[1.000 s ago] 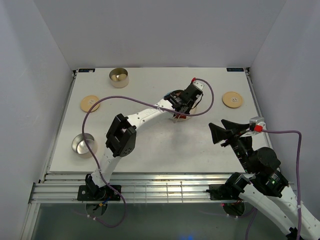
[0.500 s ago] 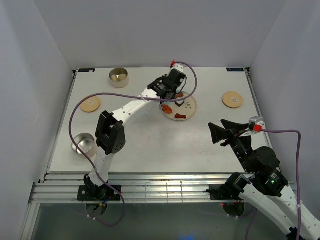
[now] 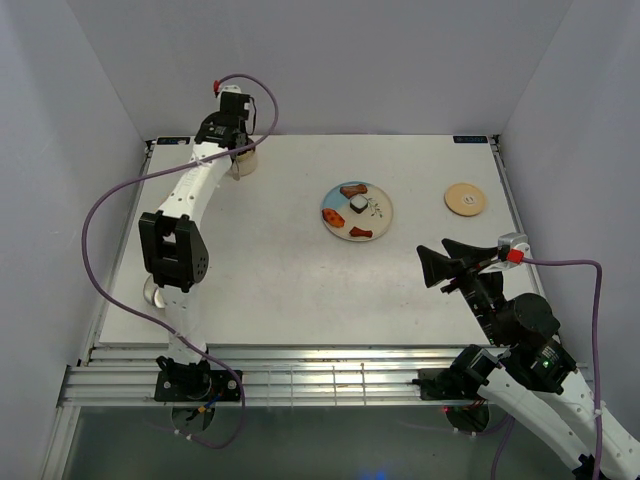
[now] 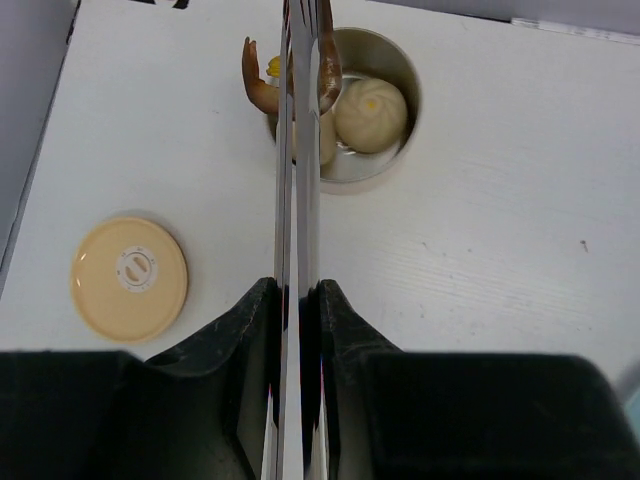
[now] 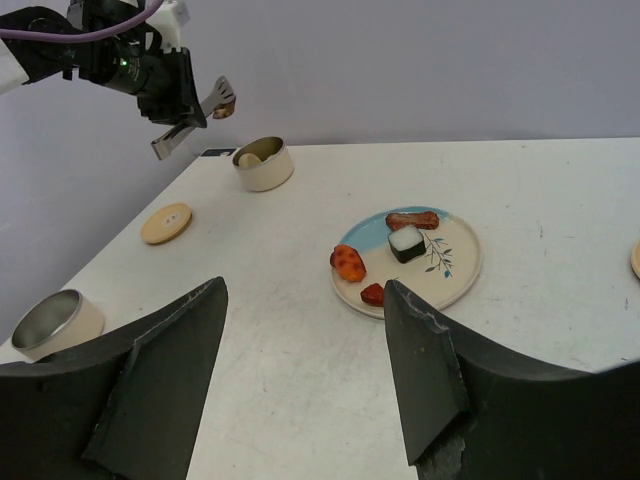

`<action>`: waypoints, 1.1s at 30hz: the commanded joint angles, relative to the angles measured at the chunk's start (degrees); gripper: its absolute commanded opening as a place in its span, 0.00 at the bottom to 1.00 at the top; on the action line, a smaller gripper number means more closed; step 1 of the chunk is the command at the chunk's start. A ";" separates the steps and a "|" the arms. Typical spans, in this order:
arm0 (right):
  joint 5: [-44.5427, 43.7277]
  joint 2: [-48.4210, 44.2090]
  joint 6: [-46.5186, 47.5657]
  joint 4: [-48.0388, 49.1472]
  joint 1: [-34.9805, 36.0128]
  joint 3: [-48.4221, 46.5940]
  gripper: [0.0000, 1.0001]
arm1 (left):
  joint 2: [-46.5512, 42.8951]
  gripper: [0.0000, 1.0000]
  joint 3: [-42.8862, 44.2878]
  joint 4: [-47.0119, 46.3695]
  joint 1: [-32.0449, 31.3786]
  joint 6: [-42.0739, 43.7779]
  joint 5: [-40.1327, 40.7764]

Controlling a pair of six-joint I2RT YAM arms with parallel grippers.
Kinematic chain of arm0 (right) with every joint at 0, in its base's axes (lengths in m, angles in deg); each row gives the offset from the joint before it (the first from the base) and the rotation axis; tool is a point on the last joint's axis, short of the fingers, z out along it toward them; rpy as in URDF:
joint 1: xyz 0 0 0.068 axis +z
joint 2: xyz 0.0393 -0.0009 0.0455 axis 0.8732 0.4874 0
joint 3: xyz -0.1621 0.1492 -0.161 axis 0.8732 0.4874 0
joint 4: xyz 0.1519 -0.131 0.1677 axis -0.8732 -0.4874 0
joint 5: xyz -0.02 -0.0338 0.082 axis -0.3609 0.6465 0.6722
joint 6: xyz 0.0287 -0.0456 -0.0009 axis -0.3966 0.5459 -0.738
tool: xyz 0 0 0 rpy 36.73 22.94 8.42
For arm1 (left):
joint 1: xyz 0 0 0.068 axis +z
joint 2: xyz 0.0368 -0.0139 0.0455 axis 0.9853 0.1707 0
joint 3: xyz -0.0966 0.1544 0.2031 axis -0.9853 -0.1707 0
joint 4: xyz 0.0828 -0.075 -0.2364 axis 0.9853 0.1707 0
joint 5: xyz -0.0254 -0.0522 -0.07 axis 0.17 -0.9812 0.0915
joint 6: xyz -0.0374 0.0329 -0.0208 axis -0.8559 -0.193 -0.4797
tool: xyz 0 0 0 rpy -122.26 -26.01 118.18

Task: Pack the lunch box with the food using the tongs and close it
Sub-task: Place the fake food in the packing box.

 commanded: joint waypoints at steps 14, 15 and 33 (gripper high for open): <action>-0.36 0.49 0.38 2.79 0.12 0.17 0.70 | 1.65 0.02 -3.25 -8.91 4.30 -1.41 -12.91; -0.36 0.40 0.37 2.79 0.21 0.17 0.70 | 1.56 0.02 -4.65 -9.44 4.30 -1.50 -13.09; -0.44 -0.04 0.46 2.61 0.12 0.08 0.70 | 3.14 0.09 -9.41 -12.34 4.21 -1.14 -11.95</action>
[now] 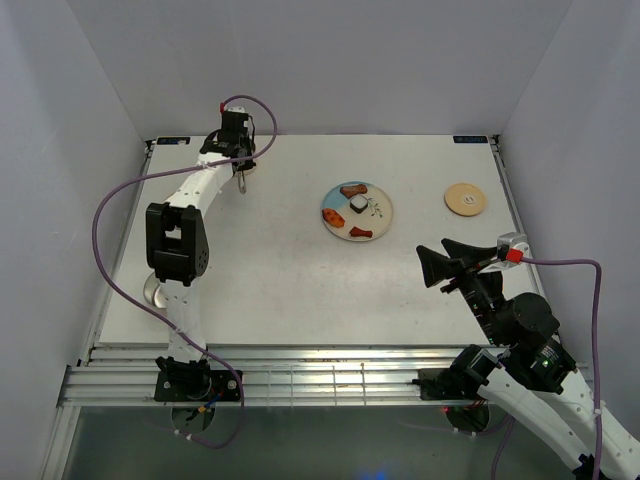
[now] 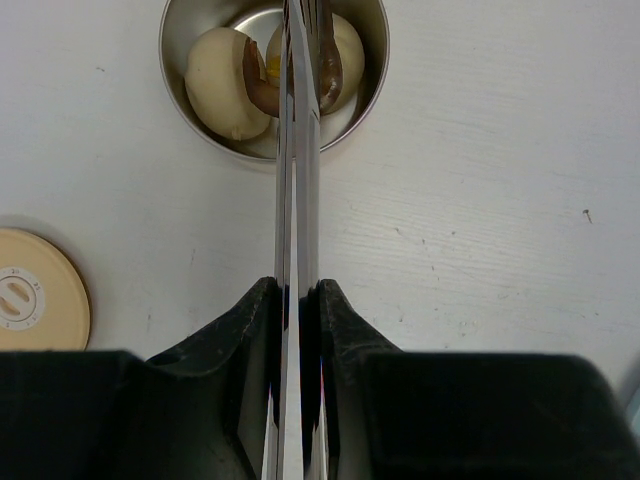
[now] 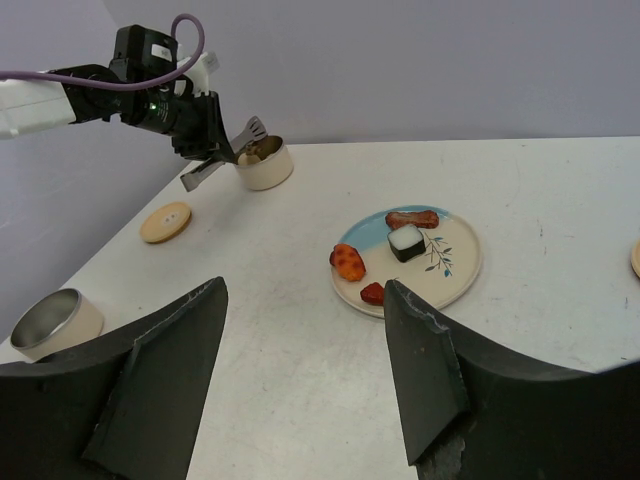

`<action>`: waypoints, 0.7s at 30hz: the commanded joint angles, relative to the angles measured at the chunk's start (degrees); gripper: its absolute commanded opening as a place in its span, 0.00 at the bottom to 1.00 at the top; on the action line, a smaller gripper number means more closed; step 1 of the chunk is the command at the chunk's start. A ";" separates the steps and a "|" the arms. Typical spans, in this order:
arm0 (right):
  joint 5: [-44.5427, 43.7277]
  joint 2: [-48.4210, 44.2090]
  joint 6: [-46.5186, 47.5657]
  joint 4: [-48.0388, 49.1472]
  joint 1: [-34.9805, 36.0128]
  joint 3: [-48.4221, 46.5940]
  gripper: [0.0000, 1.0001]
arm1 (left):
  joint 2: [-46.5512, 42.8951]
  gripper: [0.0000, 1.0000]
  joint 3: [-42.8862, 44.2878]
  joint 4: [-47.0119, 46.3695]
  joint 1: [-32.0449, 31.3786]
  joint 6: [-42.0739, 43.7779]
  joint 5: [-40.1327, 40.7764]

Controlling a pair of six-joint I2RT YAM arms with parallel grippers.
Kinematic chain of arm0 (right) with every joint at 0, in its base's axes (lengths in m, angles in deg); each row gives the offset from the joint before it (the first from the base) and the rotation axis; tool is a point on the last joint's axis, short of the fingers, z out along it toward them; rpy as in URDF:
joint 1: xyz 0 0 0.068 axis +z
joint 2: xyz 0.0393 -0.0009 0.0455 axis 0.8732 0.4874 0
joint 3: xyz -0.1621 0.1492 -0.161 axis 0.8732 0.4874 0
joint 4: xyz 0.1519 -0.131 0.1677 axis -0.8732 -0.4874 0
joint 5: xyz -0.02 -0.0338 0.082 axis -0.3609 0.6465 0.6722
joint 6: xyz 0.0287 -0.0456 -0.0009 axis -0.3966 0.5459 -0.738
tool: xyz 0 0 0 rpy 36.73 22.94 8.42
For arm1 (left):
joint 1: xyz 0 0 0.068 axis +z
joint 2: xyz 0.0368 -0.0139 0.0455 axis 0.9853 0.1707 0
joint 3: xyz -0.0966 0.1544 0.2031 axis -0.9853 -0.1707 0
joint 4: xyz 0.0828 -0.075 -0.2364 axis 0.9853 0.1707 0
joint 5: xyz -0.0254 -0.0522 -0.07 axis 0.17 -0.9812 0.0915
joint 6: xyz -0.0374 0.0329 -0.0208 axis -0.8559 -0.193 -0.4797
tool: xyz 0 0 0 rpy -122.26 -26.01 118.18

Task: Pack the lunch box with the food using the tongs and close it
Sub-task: Place the fake food in the packing box.

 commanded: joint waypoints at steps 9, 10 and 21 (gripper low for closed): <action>-0.53 -0.12 0.37 2.61 0.21 0.08 0.70 | -0.07 0.16 -0.47 -2.29 -0.05 1.31 0.12; -0.44 -0.30 0.46 2.61 0.21 0.08 0.70 | 0.02 0.17 -0.47 -2.29 -0.05 1.31 0.03; -0.53 -0.30 0.37 2.61 0.21 -0.01 0.70 | 0.99 0.24 -0.12 -2.03 -0.05 1.74 0.47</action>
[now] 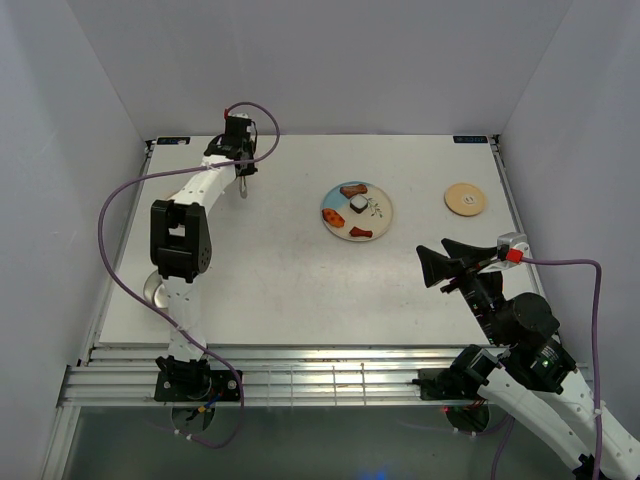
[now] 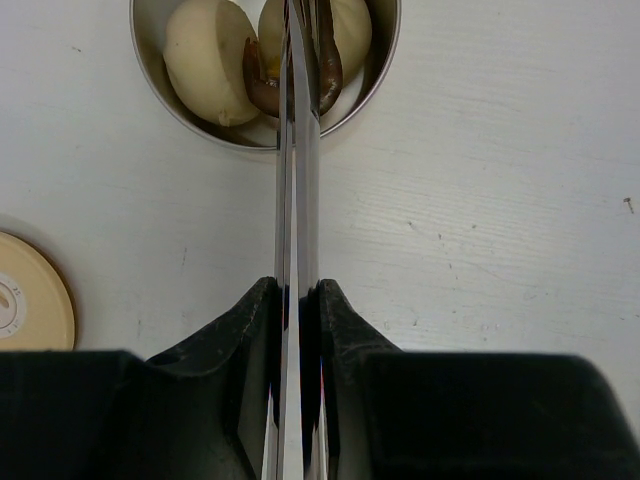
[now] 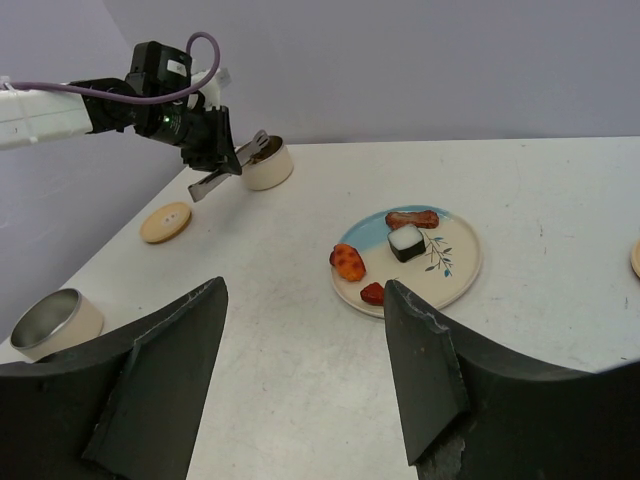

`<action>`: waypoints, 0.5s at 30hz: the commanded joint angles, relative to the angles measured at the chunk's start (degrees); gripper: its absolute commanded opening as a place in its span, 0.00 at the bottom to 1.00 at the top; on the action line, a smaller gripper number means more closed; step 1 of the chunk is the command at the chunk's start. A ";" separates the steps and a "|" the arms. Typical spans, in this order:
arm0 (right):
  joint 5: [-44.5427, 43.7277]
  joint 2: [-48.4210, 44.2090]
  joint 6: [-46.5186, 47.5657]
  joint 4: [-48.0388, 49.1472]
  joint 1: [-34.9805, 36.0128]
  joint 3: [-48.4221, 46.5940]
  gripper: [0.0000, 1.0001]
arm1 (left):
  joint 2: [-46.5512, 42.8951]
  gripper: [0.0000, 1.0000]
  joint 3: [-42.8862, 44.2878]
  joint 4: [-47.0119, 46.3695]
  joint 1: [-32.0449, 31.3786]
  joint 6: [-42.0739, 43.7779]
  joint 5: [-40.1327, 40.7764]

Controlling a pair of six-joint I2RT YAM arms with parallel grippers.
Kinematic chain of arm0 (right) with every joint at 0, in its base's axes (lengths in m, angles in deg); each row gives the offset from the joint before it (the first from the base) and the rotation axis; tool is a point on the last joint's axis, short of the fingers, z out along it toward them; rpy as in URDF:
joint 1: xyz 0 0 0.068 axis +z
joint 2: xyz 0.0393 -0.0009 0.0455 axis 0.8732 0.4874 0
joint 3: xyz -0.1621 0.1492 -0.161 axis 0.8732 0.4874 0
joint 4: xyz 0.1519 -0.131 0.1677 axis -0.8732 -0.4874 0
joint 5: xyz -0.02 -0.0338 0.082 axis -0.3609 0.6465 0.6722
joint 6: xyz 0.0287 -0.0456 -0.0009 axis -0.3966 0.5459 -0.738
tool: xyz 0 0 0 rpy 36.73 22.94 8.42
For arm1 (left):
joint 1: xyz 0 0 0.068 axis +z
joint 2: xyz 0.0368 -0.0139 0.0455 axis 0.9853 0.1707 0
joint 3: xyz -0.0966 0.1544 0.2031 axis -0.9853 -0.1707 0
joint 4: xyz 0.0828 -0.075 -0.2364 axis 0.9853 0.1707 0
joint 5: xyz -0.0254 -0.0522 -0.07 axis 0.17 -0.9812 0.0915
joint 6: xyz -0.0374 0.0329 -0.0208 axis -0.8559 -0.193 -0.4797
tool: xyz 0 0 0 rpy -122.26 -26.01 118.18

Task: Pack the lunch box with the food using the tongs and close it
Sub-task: Place the fake food in the packing box.

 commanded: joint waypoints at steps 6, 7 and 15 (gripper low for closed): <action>-0.62 -0.21 0.55 2.61 0.10 -0.01 0.70 | -1.24 0.35 1.79 0.23 -0.14 1.07 -0.04; -0.53 -0.21 0.55 2.61 0.10 -0.01 0.70 | -1.85 0.37 1.79 0.23 -0.14 0.98 -0.21; -0.36 0.49 0.55 2.87 0.10 -0.01 0.70 | -4.84 0.49 3.98 2.51 -0.49 0.98 -1.71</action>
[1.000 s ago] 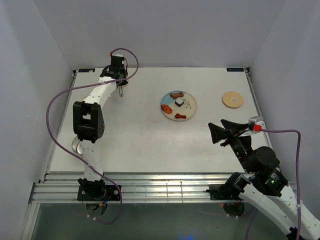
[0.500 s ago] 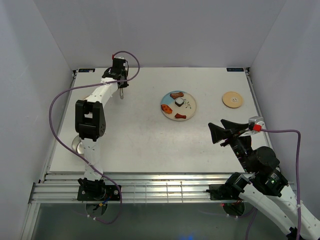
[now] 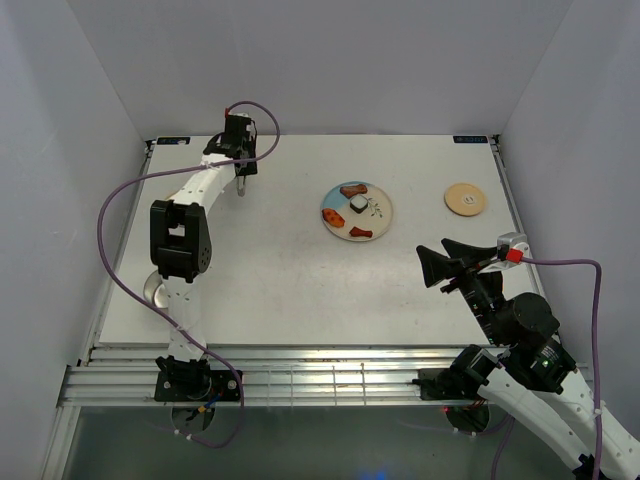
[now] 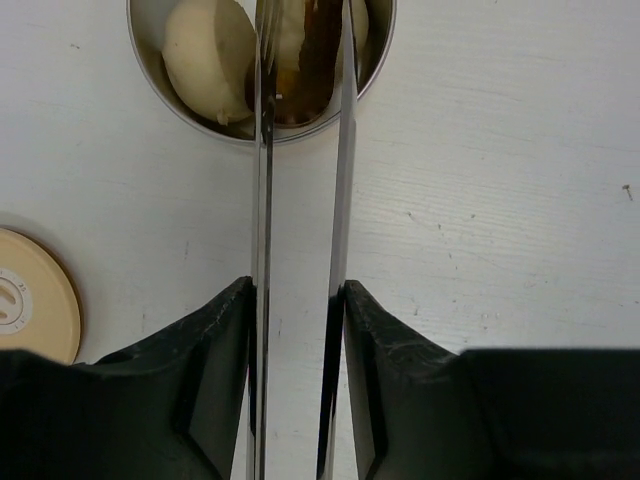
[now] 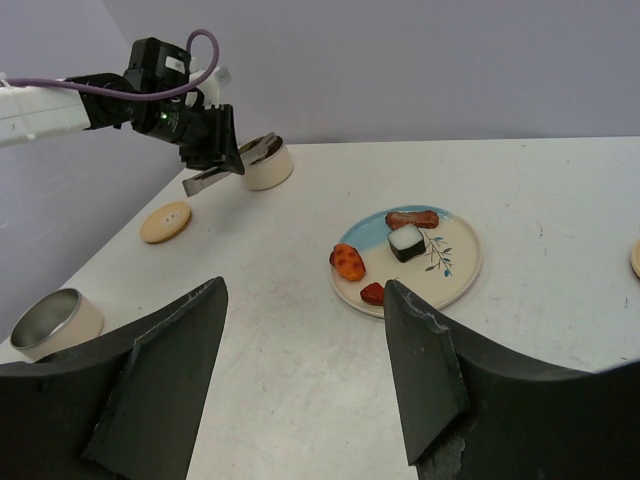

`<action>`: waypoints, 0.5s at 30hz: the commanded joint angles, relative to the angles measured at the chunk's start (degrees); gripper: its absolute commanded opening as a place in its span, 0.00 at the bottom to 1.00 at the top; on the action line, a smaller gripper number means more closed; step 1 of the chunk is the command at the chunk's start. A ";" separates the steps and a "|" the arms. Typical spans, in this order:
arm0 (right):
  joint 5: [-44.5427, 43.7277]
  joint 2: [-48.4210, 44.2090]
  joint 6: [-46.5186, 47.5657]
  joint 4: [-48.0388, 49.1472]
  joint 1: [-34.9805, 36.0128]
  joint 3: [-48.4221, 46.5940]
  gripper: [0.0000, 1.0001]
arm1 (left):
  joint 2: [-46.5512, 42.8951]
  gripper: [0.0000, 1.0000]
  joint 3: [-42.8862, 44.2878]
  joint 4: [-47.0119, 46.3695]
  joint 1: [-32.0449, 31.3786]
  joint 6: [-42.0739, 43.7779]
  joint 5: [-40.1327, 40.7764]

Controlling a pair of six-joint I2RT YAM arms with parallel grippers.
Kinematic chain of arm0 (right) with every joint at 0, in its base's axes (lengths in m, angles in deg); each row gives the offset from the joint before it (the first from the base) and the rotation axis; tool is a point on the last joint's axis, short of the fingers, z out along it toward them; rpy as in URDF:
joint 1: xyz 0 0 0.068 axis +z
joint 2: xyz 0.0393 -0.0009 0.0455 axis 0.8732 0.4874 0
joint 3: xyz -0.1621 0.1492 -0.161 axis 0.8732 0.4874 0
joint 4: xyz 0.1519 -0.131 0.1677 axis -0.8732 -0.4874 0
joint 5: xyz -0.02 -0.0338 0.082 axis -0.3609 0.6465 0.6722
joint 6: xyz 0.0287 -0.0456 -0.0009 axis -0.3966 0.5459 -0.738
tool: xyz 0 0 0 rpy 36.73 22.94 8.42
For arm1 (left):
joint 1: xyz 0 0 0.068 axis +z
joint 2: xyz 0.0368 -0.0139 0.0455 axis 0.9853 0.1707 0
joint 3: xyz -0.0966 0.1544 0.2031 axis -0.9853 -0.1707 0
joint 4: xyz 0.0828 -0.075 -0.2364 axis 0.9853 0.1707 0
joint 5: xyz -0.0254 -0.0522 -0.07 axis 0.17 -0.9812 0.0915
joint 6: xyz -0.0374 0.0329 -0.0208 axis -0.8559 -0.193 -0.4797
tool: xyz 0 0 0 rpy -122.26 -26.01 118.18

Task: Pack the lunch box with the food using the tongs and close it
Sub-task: Place the fake food in the packing box.

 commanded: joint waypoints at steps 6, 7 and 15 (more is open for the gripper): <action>-0.71 0.21 0.55 2.79 0.12 0.08 0.70 | -5.74 0.55 4.56 2.65 -0.77 0.92 -1.36; -0.71 0.12 0.55 2.79 0.21 0.08 0.70 | -5.83 0.56 4.47 2.74 -0.69 0.84 -1.27; -0.62 0.30 0.55 2.79 0.21 0.08 0.70 | -8.11 0.58 3.94 4.32 -1.91 0.83 -1.18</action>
